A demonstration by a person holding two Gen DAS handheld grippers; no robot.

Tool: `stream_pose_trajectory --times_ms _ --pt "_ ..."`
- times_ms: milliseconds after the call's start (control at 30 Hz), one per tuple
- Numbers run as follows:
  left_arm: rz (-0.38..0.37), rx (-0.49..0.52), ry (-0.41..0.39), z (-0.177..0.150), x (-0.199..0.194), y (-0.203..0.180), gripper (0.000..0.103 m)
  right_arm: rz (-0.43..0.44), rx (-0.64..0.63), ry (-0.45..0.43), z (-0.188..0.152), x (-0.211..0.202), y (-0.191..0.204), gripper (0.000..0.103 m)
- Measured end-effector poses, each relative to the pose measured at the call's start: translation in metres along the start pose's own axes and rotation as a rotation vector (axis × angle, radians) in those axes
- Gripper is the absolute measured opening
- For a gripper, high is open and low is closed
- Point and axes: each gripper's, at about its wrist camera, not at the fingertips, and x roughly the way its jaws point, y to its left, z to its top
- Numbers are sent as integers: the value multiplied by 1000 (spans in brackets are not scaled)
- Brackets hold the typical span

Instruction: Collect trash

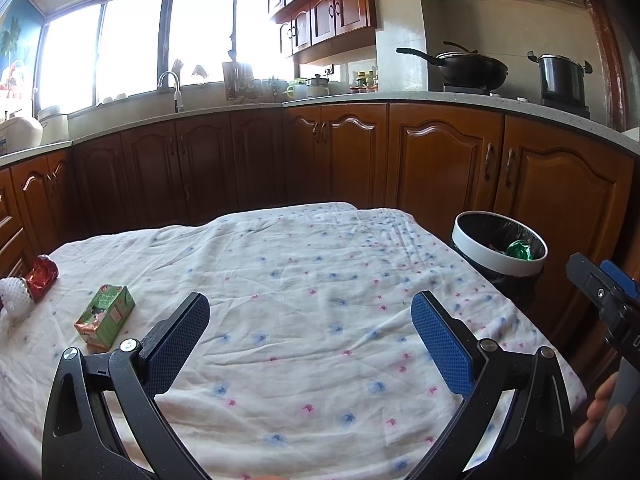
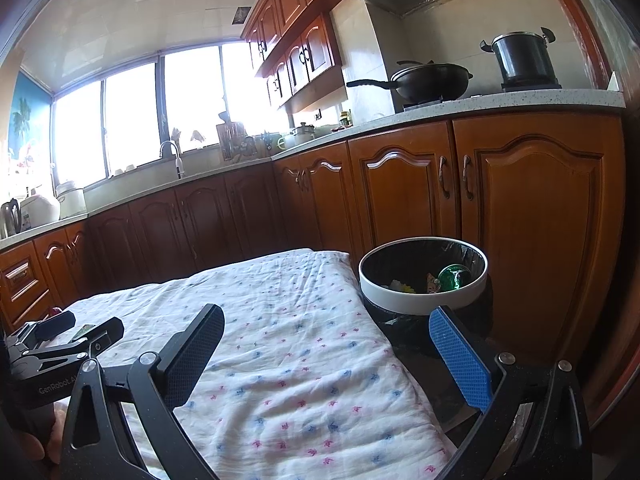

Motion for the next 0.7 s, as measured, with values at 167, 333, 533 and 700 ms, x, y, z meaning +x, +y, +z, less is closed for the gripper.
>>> stream_pose_trajectory --times_ms 167,333,533,700 --pt "1 0 1 0 0 0 103 0 1 2 0 1 0 103" --pt "-3 -1 6 -1 2 2 103 3 5 10 0 3 -1 103" --pt "-8 0 16 0 6 4 103 6 15 29 -1 7 -4 103" --pt "-11 0 27 0 11 4 103 5 22 42 0 10 -6 103"
